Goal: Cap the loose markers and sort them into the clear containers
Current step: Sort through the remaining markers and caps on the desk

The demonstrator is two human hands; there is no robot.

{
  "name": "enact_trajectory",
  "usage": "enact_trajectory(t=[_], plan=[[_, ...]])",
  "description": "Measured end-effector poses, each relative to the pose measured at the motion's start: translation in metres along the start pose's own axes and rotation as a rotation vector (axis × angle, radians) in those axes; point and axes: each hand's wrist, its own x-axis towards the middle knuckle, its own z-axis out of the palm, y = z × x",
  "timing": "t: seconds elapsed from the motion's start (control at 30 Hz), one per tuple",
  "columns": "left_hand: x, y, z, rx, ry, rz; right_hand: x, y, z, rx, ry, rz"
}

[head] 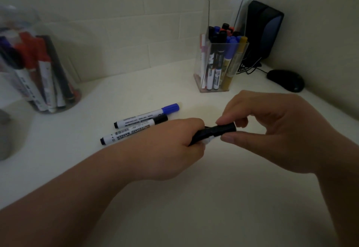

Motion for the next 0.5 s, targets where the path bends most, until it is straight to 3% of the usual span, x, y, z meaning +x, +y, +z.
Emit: enact_trajectory(t=[0.23, 0.5], plan=[[-0.002, 0.006, -0.001, 0.108, 0.018, -0.001, 0.000, -0.013, 0.004, -0.228, -0.046, -0.017], [-0.005, 0.008, -0.004, 0.269, 0.108, 0.036, 0.007, -0.023, 0.014, -0.269, -0.081, 0.096]])
